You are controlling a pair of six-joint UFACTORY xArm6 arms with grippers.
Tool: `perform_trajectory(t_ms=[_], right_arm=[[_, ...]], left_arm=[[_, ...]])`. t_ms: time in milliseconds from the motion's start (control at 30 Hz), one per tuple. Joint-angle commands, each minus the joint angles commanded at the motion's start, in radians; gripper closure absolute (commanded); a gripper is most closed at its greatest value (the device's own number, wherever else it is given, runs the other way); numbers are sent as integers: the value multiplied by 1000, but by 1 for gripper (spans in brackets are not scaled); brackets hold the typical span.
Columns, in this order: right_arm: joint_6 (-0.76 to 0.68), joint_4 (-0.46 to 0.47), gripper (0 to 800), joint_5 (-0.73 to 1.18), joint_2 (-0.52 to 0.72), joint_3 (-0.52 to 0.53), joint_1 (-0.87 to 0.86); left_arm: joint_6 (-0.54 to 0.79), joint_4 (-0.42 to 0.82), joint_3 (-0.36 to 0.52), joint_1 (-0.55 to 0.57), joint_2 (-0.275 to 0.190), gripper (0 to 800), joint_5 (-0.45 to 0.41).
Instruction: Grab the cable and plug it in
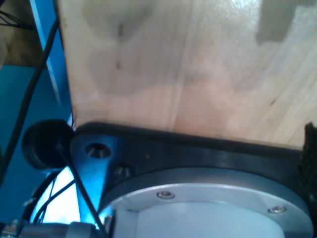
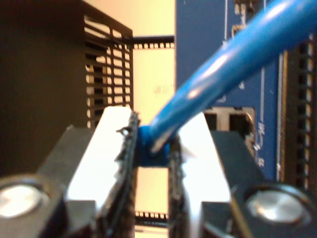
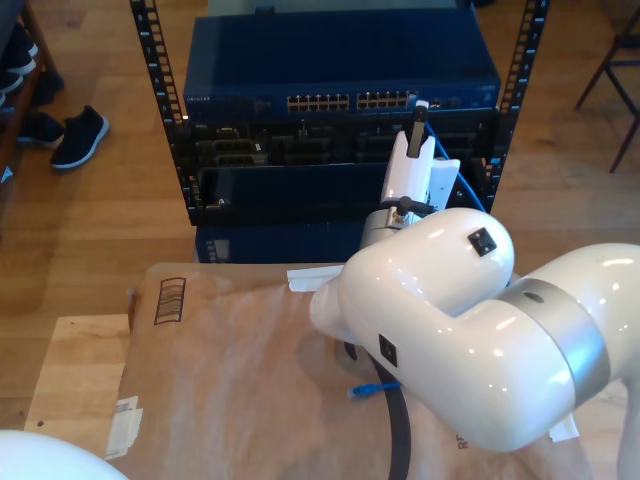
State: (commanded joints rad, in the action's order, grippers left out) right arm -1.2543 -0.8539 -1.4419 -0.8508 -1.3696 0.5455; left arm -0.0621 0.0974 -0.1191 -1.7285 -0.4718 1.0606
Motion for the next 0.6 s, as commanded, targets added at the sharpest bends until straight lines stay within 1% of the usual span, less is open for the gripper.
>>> perform_trajectory(t_ms=[167, 433, 600], right_arm=[[43, -51, 800, 0, -25, -46, 12], [95, -71, 800, 2, -69, -132, 15], [109, -74, 800, 6, -84, -158, 15]], left_arm=[[0, 0, 2, 0, 0, 0, 0], [0, 0, 0, 0, 0, 0, 0], [-2, 0, 0, 0, 0, 0, 0]])
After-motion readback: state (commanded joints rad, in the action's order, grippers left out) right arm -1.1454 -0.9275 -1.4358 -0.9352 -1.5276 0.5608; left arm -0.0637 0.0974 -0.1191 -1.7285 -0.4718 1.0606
